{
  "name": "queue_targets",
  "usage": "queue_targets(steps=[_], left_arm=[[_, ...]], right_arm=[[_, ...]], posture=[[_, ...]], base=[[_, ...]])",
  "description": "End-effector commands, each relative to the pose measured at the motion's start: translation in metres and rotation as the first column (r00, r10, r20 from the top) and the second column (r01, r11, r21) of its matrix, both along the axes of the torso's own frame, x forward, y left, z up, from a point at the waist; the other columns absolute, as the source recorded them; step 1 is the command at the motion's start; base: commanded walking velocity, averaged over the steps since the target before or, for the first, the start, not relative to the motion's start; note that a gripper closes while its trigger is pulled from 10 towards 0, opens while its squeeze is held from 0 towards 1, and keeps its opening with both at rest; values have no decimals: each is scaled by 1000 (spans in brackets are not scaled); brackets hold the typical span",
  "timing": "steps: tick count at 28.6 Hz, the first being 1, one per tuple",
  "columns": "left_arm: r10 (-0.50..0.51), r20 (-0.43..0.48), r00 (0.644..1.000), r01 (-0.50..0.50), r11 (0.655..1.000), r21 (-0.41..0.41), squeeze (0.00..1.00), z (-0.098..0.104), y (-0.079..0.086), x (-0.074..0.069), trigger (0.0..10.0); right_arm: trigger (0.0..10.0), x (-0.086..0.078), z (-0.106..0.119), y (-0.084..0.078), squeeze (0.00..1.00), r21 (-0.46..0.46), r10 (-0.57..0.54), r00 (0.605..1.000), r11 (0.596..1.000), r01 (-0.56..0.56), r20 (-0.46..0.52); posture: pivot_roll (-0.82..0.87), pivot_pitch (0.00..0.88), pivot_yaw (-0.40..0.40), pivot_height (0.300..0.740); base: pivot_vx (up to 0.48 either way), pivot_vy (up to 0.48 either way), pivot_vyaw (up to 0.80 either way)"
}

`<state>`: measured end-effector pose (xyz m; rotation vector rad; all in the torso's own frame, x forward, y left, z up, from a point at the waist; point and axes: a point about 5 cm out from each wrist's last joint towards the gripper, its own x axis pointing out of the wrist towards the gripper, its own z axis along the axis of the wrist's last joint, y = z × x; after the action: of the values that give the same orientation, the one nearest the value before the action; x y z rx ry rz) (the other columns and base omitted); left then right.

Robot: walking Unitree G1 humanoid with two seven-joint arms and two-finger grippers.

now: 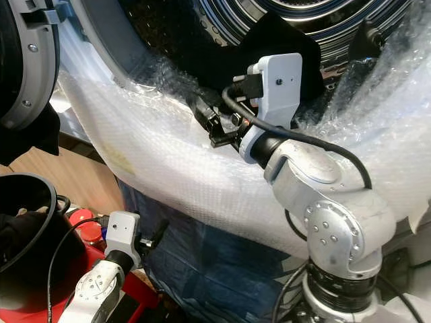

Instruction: Clothes washing

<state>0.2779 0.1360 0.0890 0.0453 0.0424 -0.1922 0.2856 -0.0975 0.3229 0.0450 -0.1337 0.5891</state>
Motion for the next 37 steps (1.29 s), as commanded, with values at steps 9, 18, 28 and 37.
queue_targets(steps=[9,18,28,37], left_arm=[[-3,12,1000,3,1000,18,0,2,-2,6,10000],[6,23,1000,-6,1000,24,0,3,-1,5,10000],[-13,26,1000,13,1000,23,0,3,-4,8,10000],[-15,20,1000,14,1000,19,0,1,-6,6,10000]], right_arm=[[10000,54,68,28,0,111,-17,985,994,-2,172],[10000,106,87,13,0,173,-366,923,923,344,119],[10000,98,152,-24,0,353,-527,786,838,417,322],[10000,128,72,16,0,153,-340,939,932,329,54]], posture=[[-8,95,-39,740],[26,104,-60,740],[5,93,-54,740],[1,91,-52,740]], base=[[0,0,0],[0,0,0],[0,0,0],[0,0,0]])
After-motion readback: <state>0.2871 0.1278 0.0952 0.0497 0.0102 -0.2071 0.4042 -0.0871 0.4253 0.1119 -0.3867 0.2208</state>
